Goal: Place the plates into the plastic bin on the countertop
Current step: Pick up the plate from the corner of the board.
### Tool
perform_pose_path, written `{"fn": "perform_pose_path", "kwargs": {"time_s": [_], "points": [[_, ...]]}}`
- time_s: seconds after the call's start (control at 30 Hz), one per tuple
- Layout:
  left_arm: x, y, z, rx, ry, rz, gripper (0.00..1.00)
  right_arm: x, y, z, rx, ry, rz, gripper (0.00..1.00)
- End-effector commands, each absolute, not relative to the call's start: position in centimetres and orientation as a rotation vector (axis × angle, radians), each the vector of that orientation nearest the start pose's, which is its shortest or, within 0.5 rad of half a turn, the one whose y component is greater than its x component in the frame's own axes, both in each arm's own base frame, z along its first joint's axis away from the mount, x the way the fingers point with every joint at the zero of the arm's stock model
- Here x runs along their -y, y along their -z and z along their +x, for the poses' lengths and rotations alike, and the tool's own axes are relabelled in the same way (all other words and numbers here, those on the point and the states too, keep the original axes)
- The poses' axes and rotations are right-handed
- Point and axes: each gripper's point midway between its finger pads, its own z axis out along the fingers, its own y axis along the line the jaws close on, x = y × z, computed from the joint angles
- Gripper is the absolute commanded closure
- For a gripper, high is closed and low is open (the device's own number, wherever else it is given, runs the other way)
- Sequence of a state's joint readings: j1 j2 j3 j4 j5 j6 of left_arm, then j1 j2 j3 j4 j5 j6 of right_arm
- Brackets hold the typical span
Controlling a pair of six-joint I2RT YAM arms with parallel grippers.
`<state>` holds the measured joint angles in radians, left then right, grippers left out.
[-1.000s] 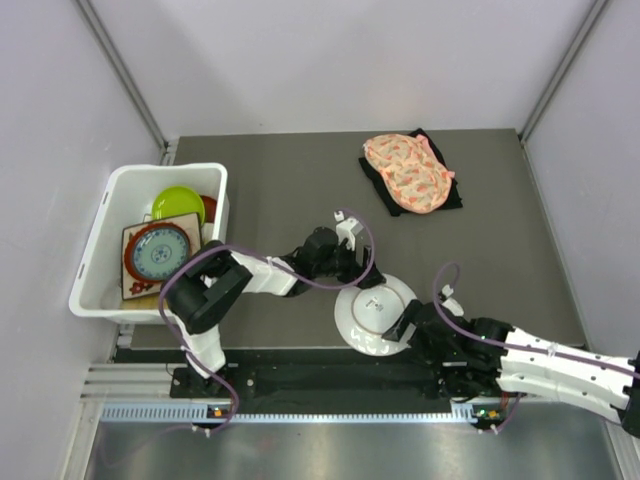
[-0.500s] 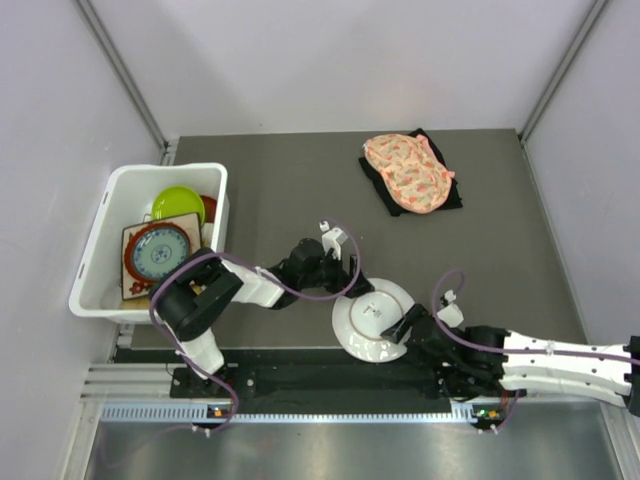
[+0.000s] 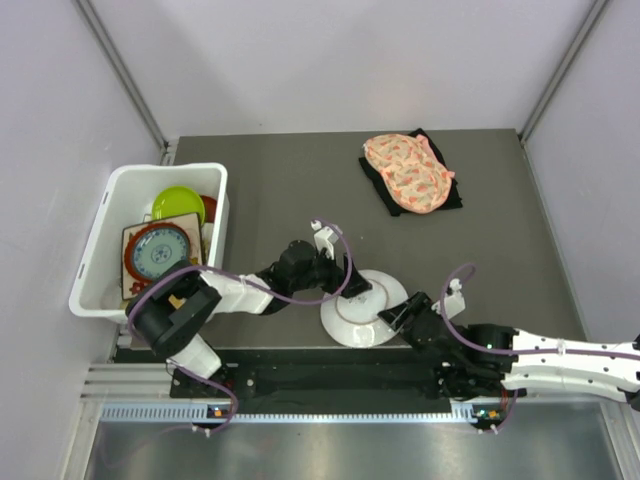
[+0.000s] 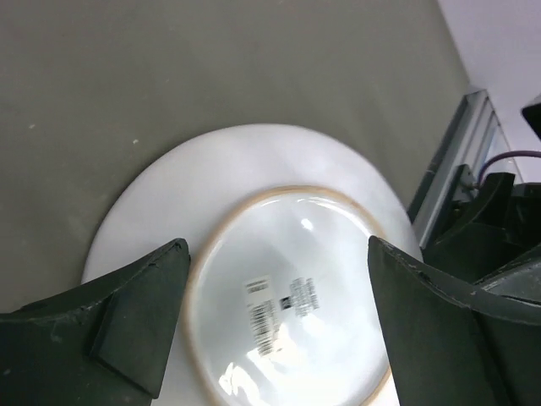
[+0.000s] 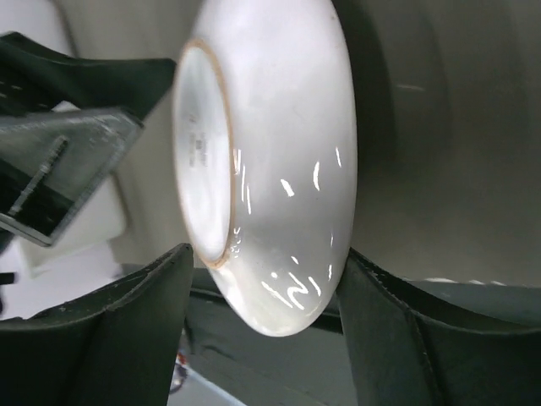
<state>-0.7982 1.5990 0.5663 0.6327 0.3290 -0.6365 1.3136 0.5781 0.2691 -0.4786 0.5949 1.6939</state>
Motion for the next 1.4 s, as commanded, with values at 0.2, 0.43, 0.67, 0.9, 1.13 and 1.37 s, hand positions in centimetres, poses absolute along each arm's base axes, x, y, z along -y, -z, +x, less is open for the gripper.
{"fn": "perform_pose_path", "kwargs": {"time_s": [0.2, 0.43, 0.67, 0.9, 1.13, 1.37], "points": [[35.1, -10.2, 20.0, -2.092, 1.371, 0.417, 0.1, -22.9, -14.9, 15.1, -1.929, -1.181, 0.763, 0.34], [35.0, -11.0, 19.4, -2.076, 1.417, 0.381, 0.11, -23.8, -14.4, 15.4, -1.899, -1.21, 0.764, 0.36], [34.8, -12.2, 19.2, -2.047, 1.42, 0.374, 0.11, -25.2, -17.1, 16.1, -1.82, -1.253, 0.703, 0.47], [34.7, -13.2, 19.2, -2.023, 1.438, 0.36, 0.1, -25.7, -20.3, 16.7, -1.72, -1.28, 0.638, 0.67], [34.7, -17.4, 21.5, -1.956, 1.327, 0.382, 0.05, -25.6, -23.1, 17.2, -1.687, -1.221, 0.537, 0.92], [29.7, -22.7, 25.8, -1.971, 1.05, 0.194, 0.01, -26.0, -26.6, 17.4, -1.702, -1.042, 0.216, 1.0]]}}
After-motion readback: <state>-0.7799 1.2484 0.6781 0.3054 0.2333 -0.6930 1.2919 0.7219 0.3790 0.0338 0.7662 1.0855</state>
